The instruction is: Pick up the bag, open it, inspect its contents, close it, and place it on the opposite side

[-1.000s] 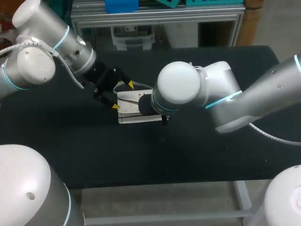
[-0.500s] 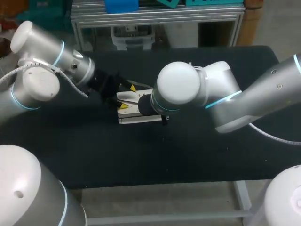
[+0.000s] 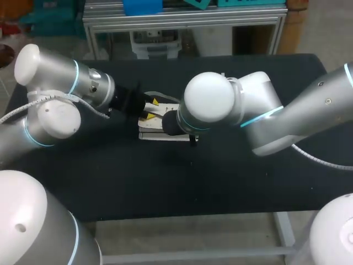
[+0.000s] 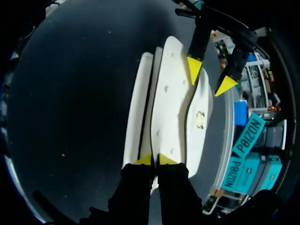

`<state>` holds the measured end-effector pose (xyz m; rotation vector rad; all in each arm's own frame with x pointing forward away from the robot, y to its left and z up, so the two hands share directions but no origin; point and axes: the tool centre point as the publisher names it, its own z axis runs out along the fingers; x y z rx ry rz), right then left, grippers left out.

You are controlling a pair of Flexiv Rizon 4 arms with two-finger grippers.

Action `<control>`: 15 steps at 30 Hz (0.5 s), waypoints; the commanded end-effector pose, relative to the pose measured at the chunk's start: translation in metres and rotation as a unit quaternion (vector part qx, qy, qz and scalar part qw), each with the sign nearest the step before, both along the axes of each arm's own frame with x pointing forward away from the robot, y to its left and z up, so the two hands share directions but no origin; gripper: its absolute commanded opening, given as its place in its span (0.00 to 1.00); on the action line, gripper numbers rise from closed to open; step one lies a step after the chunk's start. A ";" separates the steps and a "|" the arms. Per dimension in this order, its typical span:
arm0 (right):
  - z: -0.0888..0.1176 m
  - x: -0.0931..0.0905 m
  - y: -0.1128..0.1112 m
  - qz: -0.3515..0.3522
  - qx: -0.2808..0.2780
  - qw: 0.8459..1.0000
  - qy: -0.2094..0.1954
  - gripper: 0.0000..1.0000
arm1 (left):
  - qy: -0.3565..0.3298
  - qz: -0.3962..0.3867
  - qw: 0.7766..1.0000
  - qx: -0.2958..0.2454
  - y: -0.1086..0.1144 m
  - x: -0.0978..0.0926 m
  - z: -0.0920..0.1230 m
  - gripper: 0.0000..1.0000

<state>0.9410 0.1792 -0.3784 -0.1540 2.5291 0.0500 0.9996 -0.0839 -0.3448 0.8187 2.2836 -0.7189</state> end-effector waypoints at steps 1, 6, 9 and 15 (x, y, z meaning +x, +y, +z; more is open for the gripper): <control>-0.001 -0.001 0.001 0.000 -0.001 1.000 0.000 0.00 | -0.007 0.008 1.000 -0.009 -0.002 0.004 0.001 0.00; -0.001 -0.001 0.001 0.000 -0.001 1.000 0.000 0.00 | -0.006 0.015 1.000 -0.008 0.001 0.004 0.007 0.00; -0.001 -0.001 0.001 0.000 -0.001 1.000 0.000 0.00 | -0.002 0.016 1.000 -0.011 0.004 0.003 0.011 0.00; -0.001 -0.001 0.001 0.000 -0.001 1.000 0.000 0.00 | 0.010 0.011 1.000 -0.020 0.009 -0.001 0.015 0.00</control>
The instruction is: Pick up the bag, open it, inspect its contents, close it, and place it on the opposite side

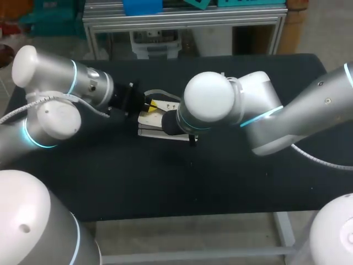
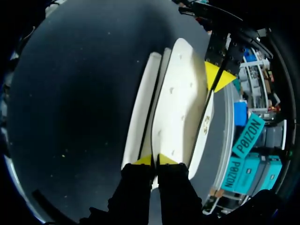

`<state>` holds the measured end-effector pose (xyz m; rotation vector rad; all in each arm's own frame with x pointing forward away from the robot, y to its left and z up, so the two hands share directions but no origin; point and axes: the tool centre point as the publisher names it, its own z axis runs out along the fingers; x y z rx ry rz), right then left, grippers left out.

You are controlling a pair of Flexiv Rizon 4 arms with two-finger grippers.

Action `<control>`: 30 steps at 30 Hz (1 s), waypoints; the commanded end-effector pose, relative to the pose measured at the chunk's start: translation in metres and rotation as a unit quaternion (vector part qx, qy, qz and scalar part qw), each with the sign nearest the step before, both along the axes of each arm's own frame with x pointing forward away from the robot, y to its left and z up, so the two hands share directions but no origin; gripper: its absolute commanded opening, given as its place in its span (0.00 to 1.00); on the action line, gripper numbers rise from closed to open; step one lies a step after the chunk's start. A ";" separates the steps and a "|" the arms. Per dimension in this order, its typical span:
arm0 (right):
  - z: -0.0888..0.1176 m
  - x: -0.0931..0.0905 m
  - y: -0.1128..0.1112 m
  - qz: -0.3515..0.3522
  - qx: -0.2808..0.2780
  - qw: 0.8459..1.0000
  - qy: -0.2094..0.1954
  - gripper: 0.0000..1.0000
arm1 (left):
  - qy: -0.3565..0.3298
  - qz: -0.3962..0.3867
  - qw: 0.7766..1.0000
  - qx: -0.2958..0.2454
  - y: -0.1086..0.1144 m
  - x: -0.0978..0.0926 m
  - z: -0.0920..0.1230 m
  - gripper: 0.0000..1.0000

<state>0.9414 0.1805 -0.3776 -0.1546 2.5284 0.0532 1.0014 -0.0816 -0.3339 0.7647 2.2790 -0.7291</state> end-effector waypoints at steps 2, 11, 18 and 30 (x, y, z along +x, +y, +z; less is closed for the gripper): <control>-0.002 -0.001 0.000 0.000 -0.002 1.000 0.000 0.00 | 0.034 -0.001 0.999 -0.016 0.009 -0.002 0.010 0.00; -0.002 -0.001 0.000 0.000 -0.002 1.000 0.000 0.00 | 0.146 0.013 0.989 -0.025 0.018 0.015 0.030 0.00; -0.002 -0.001 0.000 0.000 -0.002 1.000 0.000 0.00 | 0.170 0.008 0.985 -0.013 0.015 0.014 0.023 0.00; -0.002 -0.001 0.000 0.000 -0.002 1.000 0.000 0.00 | 0.127 -0.013 0.992 -0.018 0.016 -0.016 -0.007 0.49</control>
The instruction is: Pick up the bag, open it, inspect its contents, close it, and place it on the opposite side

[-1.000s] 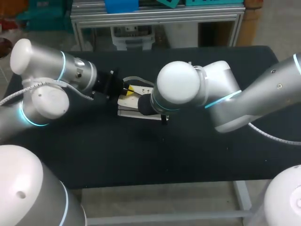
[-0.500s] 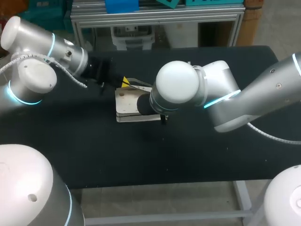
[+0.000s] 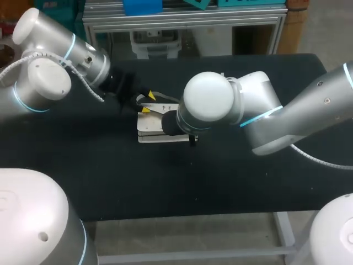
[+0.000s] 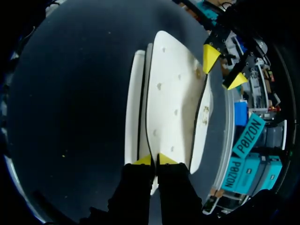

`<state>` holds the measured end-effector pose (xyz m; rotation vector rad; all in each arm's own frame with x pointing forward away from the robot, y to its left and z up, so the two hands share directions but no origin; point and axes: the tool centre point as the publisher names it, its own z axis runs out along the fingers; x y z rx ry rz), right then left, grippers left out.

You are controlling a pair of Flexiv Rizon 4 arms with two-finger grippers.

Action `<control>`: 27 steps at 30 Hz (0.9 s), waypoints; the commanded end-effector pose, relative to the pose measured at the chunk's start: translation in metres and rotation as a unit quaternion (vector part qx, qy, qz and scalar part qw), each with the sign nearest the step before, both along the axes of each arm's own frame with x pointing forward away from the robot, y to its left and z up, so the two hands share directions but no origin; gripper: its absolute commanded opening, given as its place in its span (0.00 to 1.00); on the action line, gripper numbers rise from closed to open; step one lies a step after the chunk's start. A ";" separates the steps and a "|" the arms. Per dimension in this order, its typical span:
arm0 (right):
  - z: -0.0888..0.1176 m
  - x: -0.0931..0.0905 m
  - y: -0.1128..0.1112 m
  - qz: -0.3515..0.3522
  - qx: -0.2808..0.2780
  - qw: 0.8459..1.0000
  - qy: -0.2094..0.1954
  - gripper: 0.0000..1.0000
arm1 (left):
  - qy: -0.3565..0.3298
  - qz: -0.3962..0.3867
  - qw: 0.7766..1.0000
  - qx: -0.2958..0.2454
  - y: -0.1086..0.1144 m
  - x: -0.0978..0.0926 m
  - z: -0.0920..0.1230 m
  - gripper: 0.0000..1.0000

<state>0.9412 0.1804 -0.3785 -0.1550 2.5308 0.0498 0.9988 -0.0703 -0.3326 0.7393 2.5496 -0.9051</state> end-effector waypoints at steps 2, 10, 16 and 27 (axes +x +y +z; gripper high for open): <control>-0.001 -0.001 0.000 0.000 0.000 1.000 -0.001 0.00 | -0.042 0.010 0.999 -0.023 0.003 -0.020 -0.011 0.49; -0.001 -0.001 0.000 0.000 0.000 1.000 -0.001 0.00 | -0.090 0.011 0.996 -0.026 -0.007 -0.032 -0.013 0.46; -0.001 -0.001 0.000 0.000 0.000 1.000 -0.001 0.00 | -0.126 0.028 0.992 -0.015 -0.023 -0.019 -0.017 0.45; -0.001 -0.001 0.000 0.000 0.000 1.000 -0.001 0.00 | -0.143 0.054 0.988 0.004 -0.026 -0.004 -0.027 0.35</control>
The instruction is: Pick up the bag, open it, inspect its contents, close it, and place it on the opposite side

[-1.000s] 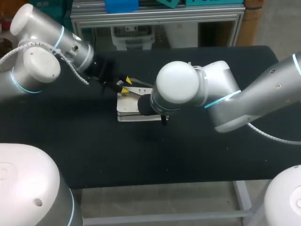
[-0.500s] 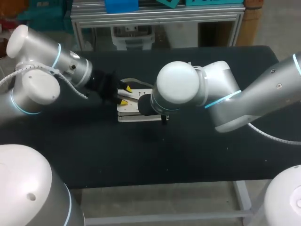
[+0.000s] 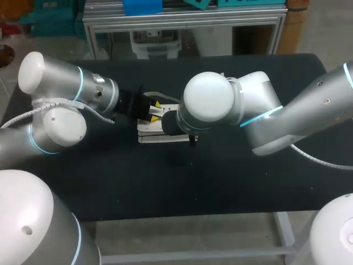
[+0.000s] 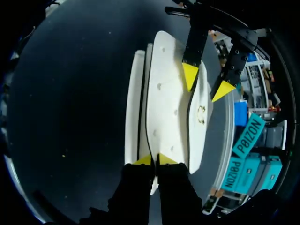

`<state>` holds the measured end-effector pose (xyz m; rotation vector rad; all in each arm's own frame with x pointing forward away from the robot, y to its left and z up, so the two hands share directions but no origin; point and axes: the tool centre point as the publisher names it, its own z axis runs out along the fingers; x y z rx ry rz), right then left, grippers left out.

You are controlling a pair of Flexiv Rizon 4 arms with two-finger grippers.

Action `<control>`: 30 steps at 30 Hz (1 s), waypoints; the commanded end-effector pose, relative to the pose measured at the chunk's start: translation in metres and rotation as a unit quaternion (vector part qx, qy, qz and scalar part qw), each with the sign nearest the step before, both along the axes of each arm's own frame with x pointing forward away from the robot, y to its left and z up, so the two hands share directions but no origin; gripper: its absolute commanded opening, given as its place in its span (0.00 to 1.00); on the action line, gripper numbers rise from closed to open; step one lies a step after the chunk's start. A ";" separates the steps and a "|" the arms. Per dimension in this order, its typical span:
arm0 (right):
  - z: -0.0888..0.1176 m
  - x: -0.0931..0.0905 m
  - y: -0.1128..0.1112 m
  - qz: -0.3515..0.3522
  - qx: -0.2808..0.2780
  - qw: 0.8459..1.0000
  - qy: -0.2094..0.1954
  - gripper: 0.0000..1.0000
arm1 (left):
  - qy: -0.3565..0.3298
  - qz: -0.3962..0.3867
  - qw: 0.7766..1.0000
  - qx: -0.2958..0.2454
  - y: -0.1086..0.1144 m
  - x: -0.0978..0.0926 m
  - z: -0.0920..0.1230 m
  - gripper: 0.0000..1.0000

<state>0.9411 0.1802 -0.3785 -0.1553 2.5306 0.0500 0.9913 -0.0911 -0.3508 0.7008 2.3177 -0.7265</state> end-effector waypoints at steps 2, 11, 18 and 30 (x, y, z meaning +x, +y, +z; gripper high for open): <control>-0.001 -0.001 0.000 0.000 0.000 1.000 -0.001 0.00 | -0.010 0.033 0.999 0.011 -0.006 0.009 -0.012 0.29; -0.001 -0.001 0.000 0.000 0.000 1.000 -0.001 0.00 | 0.071 0.055 0.996 0.000 0.003 0.028 0.004 0.00; -0.001 -0.001 0.000 0.000 0.000 1.000 -0.001 0.00 | 0.223 0.029 0.974 -0.028 0.024 0.057 0.040 0.00; -0.001 -0.001 0.000 0.000 0.000 1.000 -0.001 0.00 | 0.293 0.023 0.956 0.009 0.024 0.072 0.033 0.00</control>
